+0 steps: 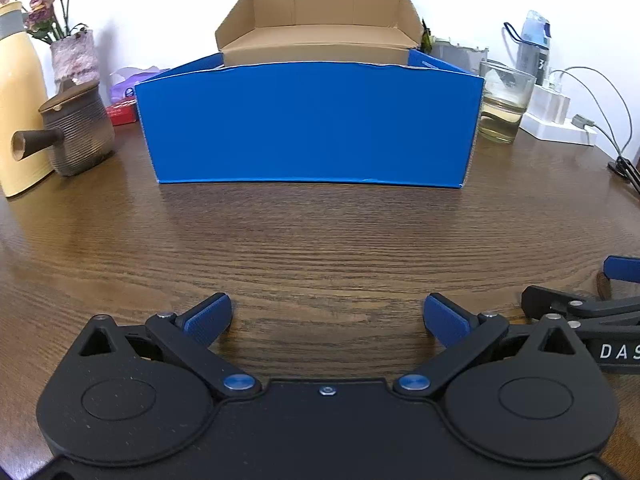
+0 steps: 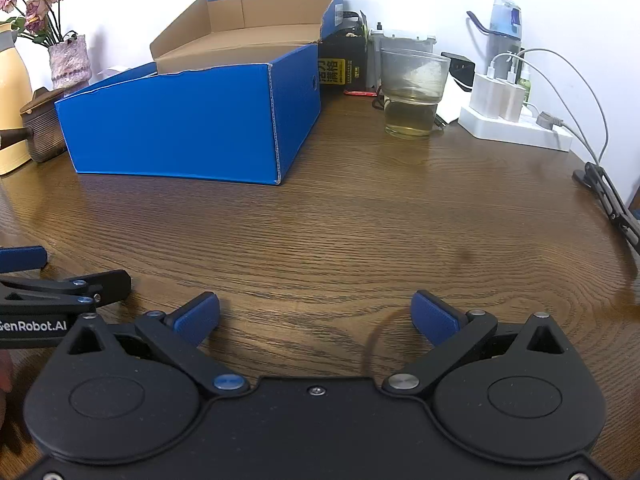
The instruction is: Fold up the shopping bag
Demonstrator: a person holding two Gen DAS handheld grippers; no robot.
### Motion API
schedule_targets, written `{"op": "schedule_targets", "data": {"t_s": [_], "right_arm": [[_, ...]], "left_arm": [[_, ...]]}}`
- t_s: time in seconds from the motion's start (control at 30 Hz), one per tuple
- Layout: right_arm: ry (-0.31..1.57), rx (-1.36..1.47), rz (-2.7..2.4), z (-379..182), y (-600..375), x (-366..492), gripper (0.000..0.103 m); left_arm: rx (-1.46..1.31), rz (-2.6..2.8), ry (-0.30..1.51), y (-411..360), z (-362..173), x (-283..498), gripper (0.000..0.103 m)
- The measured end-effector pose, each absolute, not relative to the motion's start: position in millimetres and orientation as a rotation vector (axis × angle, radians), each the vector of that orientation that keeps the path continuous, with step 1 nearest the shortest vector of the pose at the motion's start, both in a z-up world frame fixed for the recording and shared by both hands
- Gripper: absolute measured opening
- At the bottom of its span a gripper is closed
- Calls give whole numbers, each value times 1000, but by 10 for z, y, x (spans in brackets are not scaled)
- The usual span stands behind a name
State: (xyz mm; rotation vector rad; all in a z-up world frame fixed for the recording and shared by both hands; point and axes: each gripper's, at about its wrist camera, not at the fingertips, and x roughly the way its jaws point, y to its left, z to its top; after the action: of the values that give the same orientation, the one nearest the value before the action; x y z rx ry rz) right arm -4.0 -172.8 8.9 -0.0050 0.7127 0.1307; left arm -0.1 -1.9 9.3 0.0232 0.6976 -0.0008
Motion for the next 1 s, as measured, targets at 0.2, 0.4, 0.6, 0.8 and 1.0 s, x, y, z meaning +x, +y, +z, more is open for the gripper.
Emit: {"op": "schedule_targets", "data": {"t_s": [0.2, 0.4, 0.6, 0.8, 1.0], "right_arm": [[713, -12, 154, 91, -1757, -50, 103], [713, -12, 154, 89, -1750, -50, 103], [713, -11, 154, 95, -1743, -43, 103], [713, -11, 154, 97, -1738, -45, 103], [713, -11, 154, 102, -1746, -44, 103]], "left_arm": [[13, 30, 697, -44, 91, -47, 103], [11, 28, 697, -31, 88, -53, 103], [11, 29, 697, -32, 85, -52, 103], [11, 29, 697, -35, 84, -51, 103], [10, 28, 697, -31, 82, -50, 103]]}}
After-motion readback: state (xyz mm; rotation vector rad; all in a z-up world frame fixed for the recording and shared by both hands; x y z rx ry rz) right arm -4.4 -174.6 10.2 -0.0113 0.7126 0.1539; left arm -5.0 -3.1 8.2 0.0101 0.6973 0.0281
